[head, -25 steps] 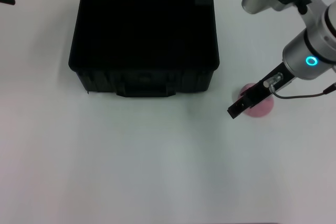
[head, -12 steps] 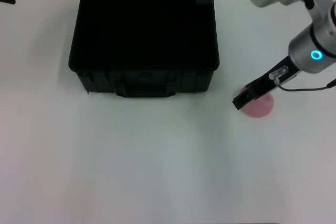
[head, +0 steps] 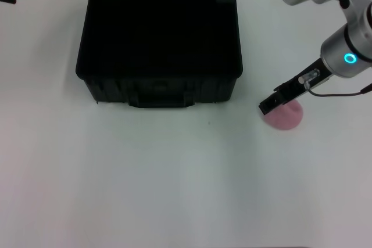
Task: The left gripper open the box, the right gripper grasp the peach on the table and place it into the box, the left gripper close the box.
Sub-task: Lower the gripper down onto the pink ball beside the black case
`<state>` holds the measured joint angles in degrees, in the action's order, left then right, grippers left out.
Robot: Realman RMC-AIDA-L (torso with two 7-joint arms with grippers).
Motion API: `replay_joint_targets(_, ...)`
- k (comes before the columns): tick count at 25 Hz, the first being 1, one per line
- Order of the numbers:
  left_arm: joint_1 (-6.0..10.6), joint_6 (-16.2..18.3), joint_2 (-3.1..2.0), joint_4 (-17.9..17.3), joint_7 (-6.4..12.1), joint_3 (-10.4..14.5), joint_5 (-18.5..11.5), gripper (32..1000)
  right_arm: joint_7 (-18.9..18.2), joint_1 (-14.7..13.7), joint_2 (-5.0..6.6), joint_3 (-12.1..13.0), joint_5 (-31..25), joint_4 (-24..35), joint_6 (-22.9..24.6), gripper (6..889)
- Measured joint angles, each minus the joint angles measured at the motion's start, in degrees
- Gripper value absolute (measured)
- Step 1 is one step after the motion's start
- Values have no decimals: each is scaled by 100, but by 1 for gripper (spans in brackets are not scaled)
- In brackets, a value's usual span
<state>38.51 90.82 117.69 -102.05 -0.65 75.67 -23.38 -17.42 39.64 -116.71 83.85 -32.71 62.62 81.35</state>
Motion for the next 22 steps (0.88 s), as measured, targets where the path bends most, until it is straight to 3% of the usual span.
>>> replay_joint_targets(12,13,4,1,0,12,31,2,389,-303,164,-1,56,381,-726,-668,791)
replay_joint_targets(22,35,22,8,1,12,52,2,390,-719,404,-124,84,335,-1658,-1222,791)
